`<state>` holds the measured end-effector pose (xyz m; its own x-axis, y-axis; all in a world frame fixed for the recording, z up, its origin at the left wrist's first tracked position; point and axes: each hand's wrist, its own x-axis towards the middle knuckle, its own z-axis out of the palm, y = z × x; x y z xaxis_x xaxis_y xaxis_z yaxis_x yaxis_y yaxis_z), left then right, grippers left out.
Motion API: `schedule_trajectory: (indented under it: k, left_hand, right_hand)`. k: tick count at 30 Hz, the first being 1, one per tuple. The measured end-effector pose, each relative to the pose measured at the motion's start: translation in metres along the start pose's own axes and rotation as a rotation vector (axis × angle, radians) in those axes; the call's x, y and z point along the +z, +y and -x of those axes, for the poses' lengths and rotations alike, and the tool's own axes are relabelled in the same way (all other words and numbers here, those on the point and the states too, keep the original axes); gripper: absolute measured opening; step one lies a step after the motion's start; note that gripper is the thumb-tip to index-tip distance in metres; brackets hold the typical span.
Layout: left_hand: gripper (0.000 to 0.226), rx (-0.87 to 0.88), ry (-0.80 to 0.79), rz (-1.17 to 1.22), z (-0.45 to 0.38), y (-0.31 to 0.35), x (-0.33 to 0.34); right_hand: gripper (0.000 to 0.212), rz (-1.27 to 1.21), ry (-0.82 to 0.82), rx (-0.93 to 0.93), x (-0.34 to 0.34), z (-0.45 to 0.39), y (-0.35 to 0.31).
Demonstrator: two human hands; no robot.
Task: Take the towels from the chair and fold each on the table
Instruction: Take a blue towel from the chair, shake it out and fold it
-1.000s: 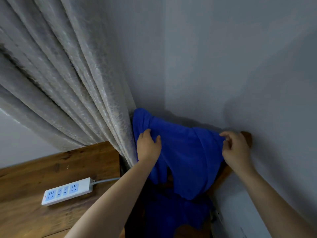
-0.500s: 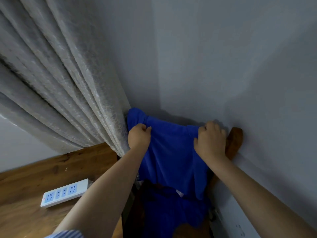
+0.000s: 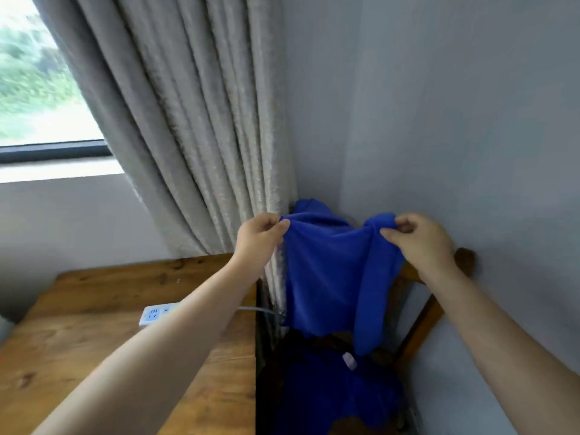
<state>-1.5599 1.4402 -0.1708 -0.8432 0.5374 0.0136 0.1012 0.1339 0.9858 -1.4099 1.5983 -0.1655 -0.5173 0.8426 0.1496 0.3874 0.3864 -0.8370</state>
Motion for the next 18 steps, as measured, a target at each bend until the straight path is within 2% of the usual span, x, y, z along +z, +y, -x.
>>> schedule_trajectory:
  k: [2,4,5,7,9,14,18]
  left_hand:
    - [0.033,0.030,0.069,0.038,0.025,0.010,-0.033]
    - [0.030,0.050,0.122,0.074,0.058,0.018,-0.067]
    - [0.029,0.060,0.149,0.091,0.076,0.021,-0.087]
    - [0.030,0.082,0.226,0.103,0.118,0.022,-0.133]
    - [0.031,0.088,0.332,0.050,0.162,0.017,-0.184]
    - [0.030,-0.011,0.579,-0.055,0.249,-0.008,-0.287]
    - [0.031,-0.099,0.763,-0.146,0.316,-0.030,-0.354]
  right_hand:
    - [0.021,-0.075,-0.044,-0.058,0.013,0.022,-0.026]
    - [0.008,-0.117,-0.090,-0.113,0.027,0.049,-0.050]
    - [0.008,-0.138,-0.114,-0.127,0.035,0.063,-0.061]
    - [0.029,-0.182,-0.177,-0.142,0.053,0.097,-0.081]
    - [0.035,-0.211,-0.234,-0.160,0.072,0.135,-0.104]
    - [0.022,-0.202,-0.382,-0.157,0.118,0.216,-0.144]
    - [0.030,-0.202,-0.530,-0.120,0.160,0.275,-0.165]
